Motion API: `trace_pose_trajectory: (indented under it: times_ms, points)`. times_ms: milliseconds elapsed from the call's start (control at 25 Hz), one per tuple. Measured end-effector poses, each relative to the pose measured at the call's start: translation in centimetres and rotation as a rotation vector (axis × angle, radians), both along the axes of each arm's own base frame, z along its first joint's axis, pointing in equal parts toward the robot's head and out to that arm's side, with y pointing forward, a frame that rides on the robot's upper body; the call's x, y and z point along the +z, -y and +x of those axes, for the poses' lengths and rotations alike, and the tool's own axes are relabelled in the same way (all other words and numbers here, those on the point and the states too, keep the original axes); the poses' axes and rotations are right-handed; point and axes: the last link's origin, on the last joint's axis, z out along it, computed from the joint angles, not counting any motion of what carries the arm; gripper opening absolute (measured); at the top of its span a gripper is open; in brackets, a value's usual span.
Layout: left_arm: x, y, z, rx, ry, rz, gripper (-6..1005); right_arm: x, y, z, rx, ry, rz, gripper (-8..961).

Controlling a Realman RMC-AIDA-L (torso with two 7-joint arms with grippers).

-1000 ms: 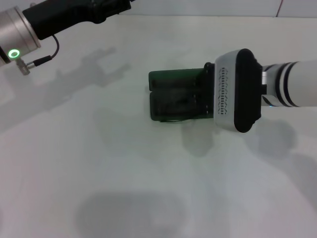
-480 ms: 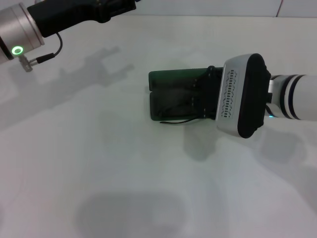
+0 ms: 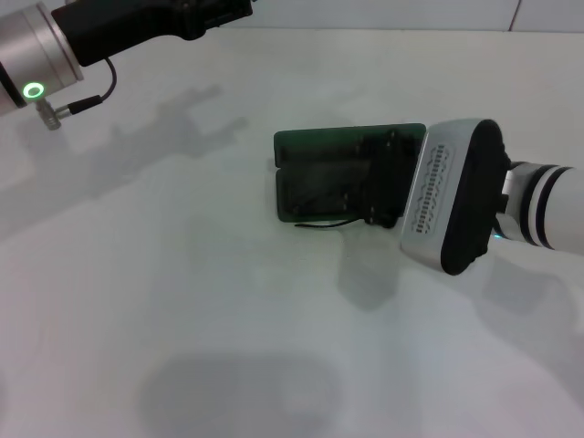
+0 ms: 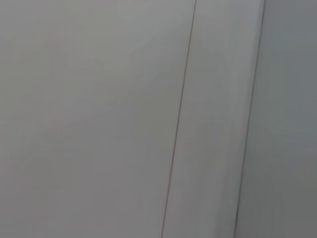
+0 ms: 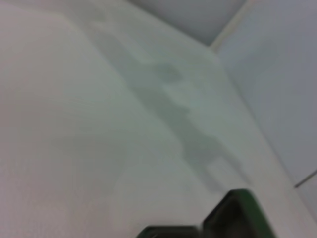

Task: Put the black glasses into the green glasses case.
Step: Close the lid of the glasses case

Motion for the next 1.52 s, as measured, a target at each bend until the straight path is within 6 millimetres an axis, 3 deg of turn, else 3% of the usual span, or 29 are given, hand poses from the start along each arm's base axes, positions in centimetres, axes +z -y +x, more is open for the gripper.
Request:
trace_pose_trajectory:
  times_ms: [120,360,480,640,800,920,1240,1520]
  points:
    - [0.0,0.0,0.0,0.000,0.000,0.001,825,0.2,0.0,-0.3,-0.048,-0.078,0.005,428]
    - [-0.3,0.0,0.3,-0.007,0.003,-0.001,826,1.0,0.3,-1.1,-0.105,-0.232,-0.105,426]
    - [-0.3,0.0,0.4,-0.010,0.005,0.002,826,2.8,0.7,-1.5,-0.099,-0.363,-0.237,426]
    - [-0.4,0.1,0.1,-0.004,0.009,0.002,826,4.8,0.9,-0.1,-0.096,-0.429,-0.320,425]
    - [-0.5,0.3,-0.1,0.001,0.010,-0.002,825,4.1,1.2,3.4,-0.062,-0.295,-0.229,425]
    - [-0.6,0.3,-0.1,0.002,0.007,-0.005,825,3.4,1.6,4.7,-0.005,-0.250,-0.140,425]
    - [-0.7,0.3,-0.1,0.004,0.007,-0.005,825,3.6,1.4,5.9,0.036,-0.326,-0.021,425]
    - [-0.7,0.0,-0.2,0.020,0.001,0.005,826,2.1,0.0,5.8,0.017,-0.217,0.026,425]
